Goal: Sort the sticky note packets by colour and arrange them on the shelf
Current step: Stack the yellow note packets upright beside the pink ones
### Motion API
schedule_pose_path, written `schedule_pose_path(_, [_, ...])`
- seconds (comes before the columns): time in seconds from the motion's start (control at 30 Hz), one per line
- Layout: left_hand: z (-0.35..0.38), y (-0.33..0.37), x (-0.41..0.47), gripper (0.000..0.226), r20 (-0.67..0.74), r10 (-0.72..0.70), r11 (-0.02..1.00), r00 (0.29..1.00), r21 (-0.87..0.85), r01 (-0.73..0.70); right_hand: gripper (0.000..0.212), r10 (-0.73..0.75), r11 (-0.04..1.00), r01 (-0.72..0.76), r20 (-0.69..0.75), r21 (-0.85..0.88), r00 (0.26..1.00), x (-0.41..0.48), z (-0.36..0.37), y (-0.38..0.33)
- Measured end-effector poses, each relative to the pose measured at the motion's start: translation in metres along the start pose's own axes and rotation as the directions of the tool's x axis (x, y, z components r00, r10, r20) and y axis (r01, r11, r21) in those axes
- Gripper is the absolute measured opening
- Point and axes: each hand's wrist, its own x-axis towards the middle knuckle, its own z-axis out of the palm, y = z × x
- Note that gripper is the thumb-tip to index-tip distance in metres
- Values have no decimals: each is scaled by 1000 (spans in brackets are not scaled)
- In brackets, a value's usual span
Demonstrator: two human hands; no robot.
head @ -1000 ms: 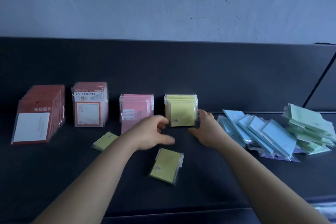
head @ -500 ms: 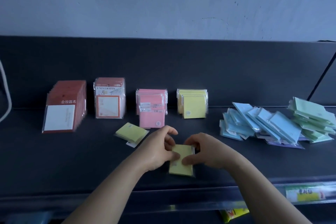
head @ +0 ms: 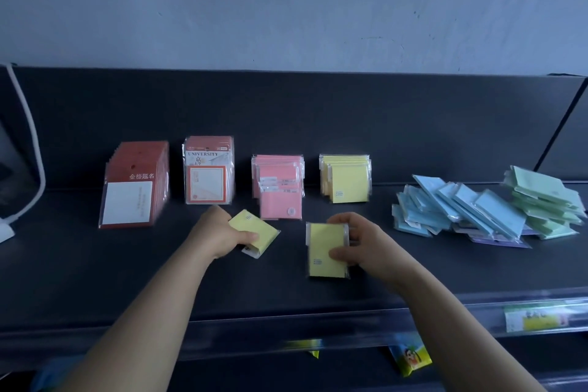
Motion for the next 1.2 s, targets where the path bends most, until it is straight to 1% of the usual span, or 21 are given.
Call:
schedule_pose_path(0.1, [-2,0,-12,52,8,88,987,996,-133,-86,45,47,991,-41,-43,131,998,1,0,3])
schedule_pose_path(0.2, [-1,5,-23,50,62,184,933,981,-324,-154,35,37,950,-14,-67,311,997,2,-1,3])
schedule_pose_path(0.27, [1,14,-33,51,102,236,884,966,-435,-170,27,10,930,15,-65,367,998,2,-3,0])
schedule_pose_path(0.37, [9,27,-40,44,83,258,843,962,-505,-183,22,-62,908,74,-43,413,997,3,-11,-3])
schedule_pose_path(0.43, [17,34,-41,28,57,271,847,961,-488,-210,23,-105,909,104,-19,404,994,4,-18,-5])
schedule_pose_path(0.5, [29,42,-43,13,52,308,848,950,-468,-249,23,-132,938,128,-9,322,991,5,-25,-7])
schedule_pose_path(0.57, [41,51,-44,17,65,340,849,938,-450,-277,26,-153,975,153,-12,164,988,7,-31,-9])
schedule_pose_path(0.67, [56,64,-44,25,162,350,846,922,-478,-237,31,-158,987,158,-18,1,987,9,-38,-9])
schedule_pose_path(0.73, [64,70,-44,21,245,361,847,900,-489,-207,38,-159,980,150,-57,-134,986,11,-42,-7])
schedule_pose_path(0.77, [69,71,-44,18,279,380,855,882,-470,-219,42,-158,972,141,-80,-188,984,13,-43,-5])
schedule_pose_path(0.8, [74,71,-44,22,303,400,867,865,-432,-250,49,-158,966,134,-95,-220,983,14,-45,-3])
schedule_pose_path(0.83, [78,71,-43,30,308,415,875,856,-392,-283,58,-158,964,131,-100,-233,982,15,-46,0])
schedule_pose_path(0.9, [84,71,-42,48,257,413,888,874,-328,-323,79,-136,964,108,-102,-242,985,17,-49,6])
schedule_pose_path(0.97, [87,71,-40,60,204,395,882,896,-358,-307,90,-84,961,61,-76,-269,994,17,-54,10])
schedule_pose_path(1.03, [92,71,-36,67,181,366,856,913,-450,-254,89,-24,957,19,-13,-290,1000,15,-59,13])
schedule_pose_path(1.1, [98,73,-34,67,170,331,837,928,-508,-205,80,-9,950,16,23,-313,1000,15,-62,15])
schedule_pose_path(1.13, [103,75,-35,64,180,315,837,932,-516,-184,75,-15,943,21,23,-331,1000,16,-61,15])
schedule_pose_path(1.2, [113,81,-37,55,219,310,865,925,-470,-178,70,-33,934,45,38,-356,999,18,-58,14])
